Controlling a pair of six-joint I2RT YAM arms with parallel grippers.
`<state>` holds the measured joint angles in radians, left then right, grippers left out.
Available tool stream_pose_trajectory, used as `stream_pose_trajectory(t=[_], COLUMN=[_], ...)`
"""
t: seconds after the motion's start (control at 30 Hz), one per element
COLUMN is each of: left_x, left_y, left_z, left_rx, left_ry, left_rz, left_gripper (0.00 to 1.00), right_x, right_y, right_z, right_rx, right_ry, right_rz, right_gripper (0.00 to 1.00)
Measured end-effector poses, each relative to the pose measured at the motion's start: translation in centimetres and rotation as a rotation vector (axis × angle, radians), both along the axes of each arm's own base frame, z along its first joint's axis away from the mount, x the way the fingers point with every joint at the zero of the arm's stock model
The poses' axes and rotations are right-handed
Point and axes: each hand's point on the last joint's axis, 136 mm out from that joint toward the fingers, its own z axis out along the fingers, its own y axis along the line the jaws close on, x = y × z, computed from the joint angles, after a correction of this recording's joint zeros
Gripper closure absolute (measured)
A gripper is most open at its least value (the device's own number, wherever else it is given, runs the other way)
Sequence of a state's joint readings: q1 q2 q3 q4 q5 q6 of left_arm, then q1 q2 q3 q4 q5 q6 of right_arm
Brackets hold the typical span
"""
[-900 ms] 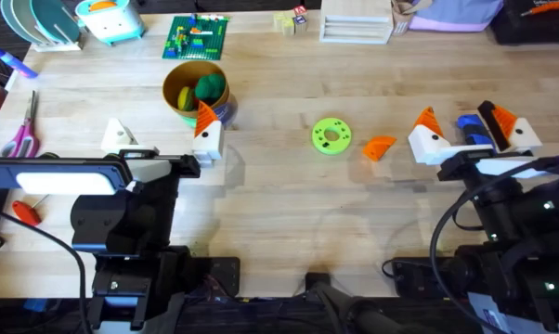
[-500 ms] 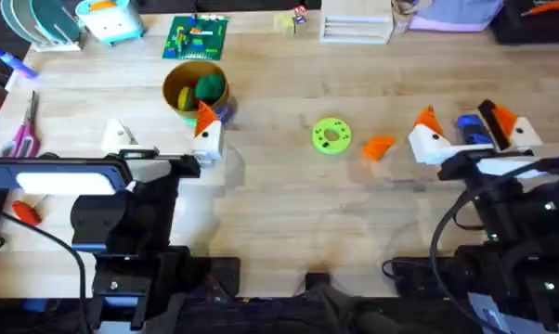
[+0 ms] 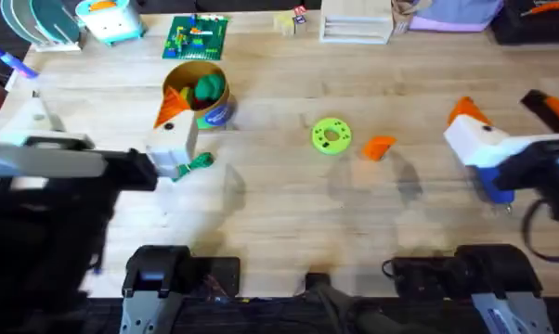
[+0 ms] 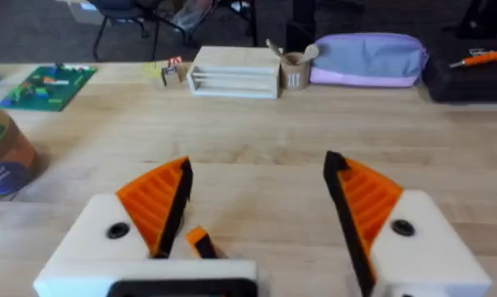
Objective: Pick up the gripper from the table and insert it into the empty holder that is missing its gripper. Then pick up a screw, insert it into the mounting hole, and use the screwdriver to tighten it. Finally, clean up the table by picking up the vegetable and placing it into the bucket.
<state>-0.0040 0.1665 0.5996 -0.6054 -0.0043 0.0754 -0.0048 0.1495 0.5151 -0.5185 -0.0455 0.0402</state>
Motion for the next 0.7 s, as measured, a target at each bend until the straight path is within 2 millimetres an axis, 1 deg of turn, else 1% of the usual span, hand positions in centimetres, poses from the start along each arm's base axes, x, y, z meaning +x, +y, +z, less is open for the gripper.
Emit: stream_pose_trajectory(t=[0.07, 0.13, 0.2, 0.27, 0.37, 0.43, 0.53, 0.57, 0.6, 0.7], left_x=[-0.8, -1.0, -0.8, -0.4, 0.7, 1.4, 1.0, 0.9, 1.0, 1.5], left_y=[0.1, 0.2, 0.3, 0.3, 0.3, 0.3, 0.2, 0.2, 0.1, 0.0], left_z=[0.7, 0.9, 0.9, 0.9, 0.8, 0.2, -2.0, -2.6, -3.0, -3.8], left_rx=[0.006, 0.012, 0.023, 0.040, 0.064, 0.073, 0.069, 0.066, 0.060, 0.053], left_ry=[0.111, 0.216, 0.313, 0.404, 0.482, 0.529, 0.653, 0.685, 0.709, 0.750], left_rz=[0.006, 0.010, 0.010, 0.005, -0.006, -0.011, -0.020, -0.023, -0.025, -0.033], left_gripper=[0.011, 0.010, 0.010, 0.009, 0.008, 0.008, 0.008, 0.024, 0.104, 0.570], right_x=[-0.7, -1.1, -1.3, -1.3, -0.9, -0.7, -1.0, -1.1, -1.1, -1.1], right_y=[0.1, 0.3, 0.6, 1.0, 1.4, 1.5, 1.6, 1.6, 1.7, 1.7], right_z=[1.7, 2.5, 2.6, 2.3, 1.8, 1.5, 0.8, 0.7, 0.6, 0.6], right_rx=[-0.006, -0.008, -0.004, 0.004, 0.015, 0.020, 0.025, 0.026, 0.027, 0.028], right_ry=[0.045, 0.113, 0.202, 0.290, 0.376, 0.407, 0.444, 0.451, 0.453, 0.453], right_rz=[0.009, 0.021, 0.040, 0.060, 0.082, 0.089, 0.095, 0.096, 0.098, 0.100], right_gripper=[0.010, 0.010, 0.010, 0.010, 0.010, 0.010, 0.010, 0.010, 0.010, 0.010])
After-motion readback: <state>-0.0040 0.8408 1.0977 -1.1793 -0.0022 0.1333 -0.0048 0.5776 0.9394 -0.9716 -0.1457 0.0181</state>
